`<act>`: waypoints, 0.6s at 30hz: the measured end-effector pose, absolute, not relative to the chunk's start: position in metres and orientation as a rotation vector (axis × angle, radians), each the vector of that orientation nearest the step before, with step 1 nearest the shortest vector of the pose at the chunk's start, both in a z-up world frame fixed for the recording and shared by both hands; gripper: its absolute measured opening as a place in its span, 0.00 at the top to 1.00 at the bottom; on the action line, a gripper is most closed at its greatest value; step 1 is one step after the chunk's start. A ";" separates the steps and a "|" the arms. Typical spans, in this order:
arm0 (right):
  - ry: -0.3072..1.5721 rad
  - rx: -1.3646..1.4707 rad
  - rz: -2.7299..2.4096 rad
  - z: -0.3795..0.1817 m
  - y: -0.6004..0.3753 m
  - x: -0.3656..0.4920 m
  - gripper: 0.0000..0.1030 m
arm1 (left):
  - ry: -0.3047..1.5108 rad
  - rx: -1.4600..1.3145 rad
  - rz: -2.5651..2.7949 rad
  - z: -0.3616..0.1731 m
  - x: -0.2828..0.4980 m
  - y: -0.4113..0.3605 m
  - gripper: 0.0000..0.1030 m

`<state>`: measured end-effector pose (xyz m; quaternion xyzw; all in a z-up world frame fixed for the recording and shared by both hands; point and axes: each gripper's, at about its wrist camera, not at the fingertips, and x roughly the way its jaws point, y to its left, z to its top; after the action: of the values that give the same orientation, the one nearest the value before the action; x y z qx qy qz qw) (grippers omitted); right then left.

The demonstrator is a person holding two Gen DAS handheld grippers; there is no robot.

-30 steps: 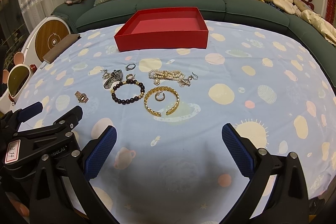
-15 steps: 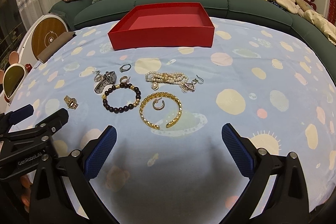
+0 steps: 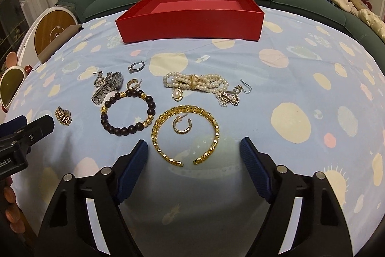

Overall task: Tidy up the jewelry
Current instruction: 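Move the right tool to the gold cuff bangle while the left tool approaches the silver watch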

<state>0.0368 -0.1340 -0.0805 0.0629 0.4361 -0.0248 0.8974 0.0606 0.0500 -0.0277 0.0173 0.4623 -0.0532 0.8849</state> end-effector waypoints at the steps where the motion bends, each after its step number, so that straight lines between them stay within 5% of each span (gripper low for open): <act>1: 0.900 0.126 -0.046 -0.080 -0.133 0.038 0.31 | 0.963 0.035 -0.115 -0.029 0.063 0.049 0.05; 6: 0.891 0.094 -0.034 -0.080 -0.128 0.041 0.45 | 0.971 0.022 -0.149 -0.034 0.072 0.039 0.05; 18: 0.870 0.160 -0.025 -0.072 -0.141 0.039 0.46 | 0.983 0.004 -0.208 -0.040 0.100 0.007 0.05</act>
<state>0.0391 -0.1411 -0.0717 0.0775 0.4210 -0.0121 0.9037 0.0999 0.0065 -0.0398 0.0019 0.4710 -0.0998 0.8765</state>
